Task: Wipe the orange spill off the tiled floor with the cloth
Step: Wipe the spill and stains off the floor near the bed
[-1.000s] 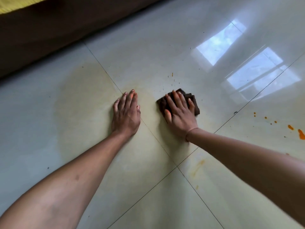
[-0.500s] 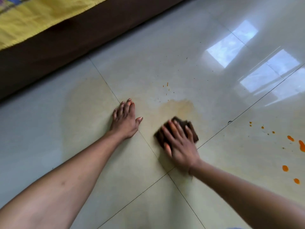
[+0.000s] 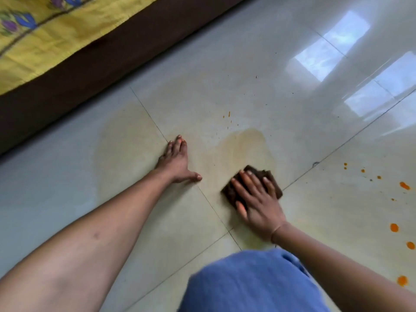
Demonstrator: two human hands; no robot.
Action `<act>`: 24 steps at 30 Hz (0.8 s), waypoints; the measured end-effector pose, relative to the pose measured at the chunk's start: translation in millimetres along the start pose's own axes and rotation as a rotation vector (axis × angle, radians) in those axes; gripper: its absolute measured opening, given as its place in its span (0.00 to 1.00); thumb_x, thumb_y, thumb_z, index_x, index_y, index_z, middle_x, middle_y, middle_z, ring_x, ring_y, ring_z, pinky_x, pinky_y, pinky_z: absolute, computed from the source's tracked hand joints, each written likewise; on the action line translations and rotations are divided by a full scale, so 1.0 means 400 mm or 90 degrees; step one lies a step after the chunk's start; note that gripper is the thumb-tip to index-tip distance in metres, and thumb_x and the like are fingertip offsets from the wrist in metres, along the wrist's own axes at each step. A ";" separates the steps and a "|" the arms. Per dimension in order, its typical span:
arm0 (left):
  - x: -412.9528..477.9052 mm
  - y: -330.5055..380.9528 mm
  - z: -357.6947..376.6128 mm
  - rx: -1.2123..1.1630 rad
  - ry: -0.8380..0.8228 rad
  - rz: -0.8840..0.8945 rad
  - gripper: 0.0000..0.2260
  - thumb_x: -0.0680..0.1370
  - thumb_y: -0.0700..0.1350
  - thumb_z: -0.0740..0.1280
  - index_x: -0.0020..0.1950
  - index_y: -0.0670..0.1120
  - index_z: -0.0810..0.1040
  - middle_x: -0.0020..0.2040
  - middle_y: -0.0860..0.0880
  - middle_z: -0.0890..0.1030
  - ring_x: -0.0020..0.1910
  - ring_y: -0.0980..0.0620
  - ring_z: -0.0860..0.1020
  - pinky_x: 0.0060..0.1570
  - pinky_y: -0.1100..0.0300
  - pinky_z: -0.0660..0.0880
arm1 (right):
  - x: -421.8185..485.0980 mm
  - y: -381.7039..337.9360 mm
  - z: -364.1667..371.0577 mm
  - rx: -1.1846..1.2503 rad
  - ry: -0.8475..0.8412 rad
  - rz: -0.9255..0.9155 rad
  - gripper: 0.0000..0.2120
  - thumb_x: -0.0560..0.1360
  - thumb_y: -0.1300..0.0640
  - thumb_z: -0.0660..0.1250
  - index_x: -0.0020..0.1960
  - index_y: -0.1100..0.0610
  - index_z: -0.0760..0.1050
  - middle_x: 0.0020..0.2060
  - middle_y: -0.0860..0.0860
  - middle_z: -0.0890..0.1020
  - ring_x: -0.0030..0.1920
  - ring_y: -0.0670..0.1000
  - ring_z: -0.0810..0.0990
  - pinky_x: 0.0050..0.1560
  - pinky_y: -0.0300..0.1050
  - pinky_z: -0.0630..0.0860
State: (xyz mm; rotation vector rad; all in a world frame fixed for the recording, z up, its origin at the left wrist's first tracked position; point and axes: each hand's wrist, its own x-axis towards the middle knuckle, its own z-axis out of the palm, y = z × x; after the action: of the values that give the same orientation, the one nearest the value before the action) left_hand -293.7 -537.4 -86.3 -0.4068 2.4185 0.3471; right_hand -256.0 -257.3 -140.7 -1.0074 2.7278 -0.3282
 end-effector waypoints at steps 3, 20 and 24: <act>0.004 -0.010 -0.021 -0.008 -0.018 0.005 0.59 0.64 0.61 0.77 0.78 0.41 0.42 0.79 0.45 0.38 0.78 0.45 0.41 0.76 0.51 0.47 | 0.137 0.101 -0.044 0.019 0.027 0.158 0.30 0.76 0.42 0.50 0.76 0.49 0.61 0.77 0.54 0.60 0.77 0.52 0.54 0.74 0.55 0.46; 0.067 -0.007 -0.004 -0.016 0.034 0.050 0.66 0.57 0.59 0.81 0.78 0.45 0.37 0.77 0.49 0.31 0.76 0.42 0.34 0.74 0.42 0.43 | 0.373 -0.017 -0.021 0.026 0.125 0.255 0.30 0.74 0.44 0.53 0.74 0.52 0.66 0.74 0.56 0.65 0.75 0.56 0.61 0.72 0.58 0.52; 0.061 -0.009 -0.005 -0.023 0.040 0.058 0.65 0.59 0.58 0.80 0.78 0.45 0.37 0.77 0.49 0.31 0.76 0.42 0.34 0.74 0.43 0.42 | 0.142 -0.058 0.004 -0.004 0.026 -0.014 0.27 0.77 0.44 0.57 0.75 0.49 0.65 0.76 0.53 0.63 0.76 0.53 0.59 0.73 0.56 0.53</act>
State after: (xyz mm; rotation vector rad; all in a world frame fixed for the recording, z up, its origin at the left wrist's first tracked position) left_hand -311.5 -546.3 -101.1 -0.3285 2.5001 0.4251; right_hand -283.6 -312.0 -142.5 -1.0441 2.7569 -0.3478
